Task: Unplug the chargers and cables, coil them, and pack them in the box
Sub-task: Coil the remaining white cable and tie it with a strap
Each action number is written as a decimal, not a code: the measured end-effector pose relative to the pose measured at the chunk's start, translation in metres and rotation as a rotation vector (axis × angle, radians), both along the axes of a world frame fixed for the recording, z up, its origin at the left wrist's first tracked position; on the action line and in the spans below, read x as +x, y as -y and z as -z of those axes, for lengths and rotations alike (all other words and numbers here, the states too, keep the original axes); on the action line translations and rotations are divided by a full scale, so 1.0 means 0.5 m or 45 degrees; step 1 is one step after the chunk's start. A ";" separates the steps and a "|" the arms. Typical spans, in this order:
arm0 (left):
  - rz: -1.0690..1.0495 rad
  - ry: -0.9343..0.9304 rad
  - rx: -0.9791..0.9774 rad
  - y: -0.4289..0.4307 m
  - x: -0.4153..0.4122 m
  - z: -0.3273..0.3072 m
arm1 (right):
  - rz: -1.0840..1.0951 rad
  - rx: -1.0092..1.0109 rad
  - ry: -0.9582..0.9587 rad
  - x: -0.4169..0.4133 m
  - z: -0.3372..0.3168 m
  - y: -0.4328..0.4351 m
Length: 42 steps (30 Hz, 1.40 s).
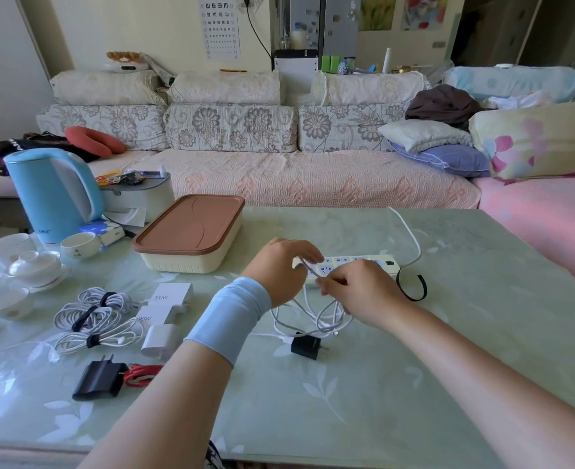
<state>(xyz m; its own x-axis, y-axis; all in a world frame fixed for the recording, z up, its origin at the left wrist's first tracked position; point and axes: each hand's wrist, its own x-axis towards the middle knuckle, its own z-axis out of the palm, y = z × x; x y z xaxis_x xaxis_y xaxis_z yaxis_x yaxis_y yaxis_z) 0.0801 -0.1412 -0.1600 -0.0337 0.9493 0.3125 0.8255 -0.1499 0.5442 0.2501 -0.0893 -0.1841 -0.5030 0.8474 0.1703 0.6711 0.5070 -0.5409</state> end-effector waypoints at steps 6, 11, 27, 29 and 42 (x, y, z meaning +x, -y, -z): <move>0.022 -0.104 -0.018 -0.004 -0.003 -0.010 | 0.130 0.288 -0.070 0.000 -0.006 0.009; -0.121 -0.296 0.248 -0.005 -0.017 -0.023 | 0.155 0.148 0.043 0.008 -0.019 0.004; -0.904 0.013 0.434 -0.013 -0.122 0.002 | 0.007 -0.142 -0.051 0.016 0.013 -0.020; -0.949 -0.123 0.309 -0.017 -0.115 0.007 | 0.139 0.161 0.051 0.013 0.007 -0.022; -0.844 -0.557 0.168 -0.017 -0.075 0.006 | 0.147 0.264 -0.002 -0.002 0.003 -0.013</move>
<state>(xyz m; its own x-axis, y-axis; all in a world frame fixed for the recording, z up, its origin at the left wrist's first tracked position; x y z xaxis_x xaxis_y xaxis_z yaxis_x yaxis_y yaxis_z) 0.0423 -0.1328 -0.1631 -0.4261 0.7290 0.5357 0.8993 0.4058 0.1631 0.2490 -0.0829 -0.1857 -0.4046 0.8459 0.3477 0.7302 0.5276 -0.4340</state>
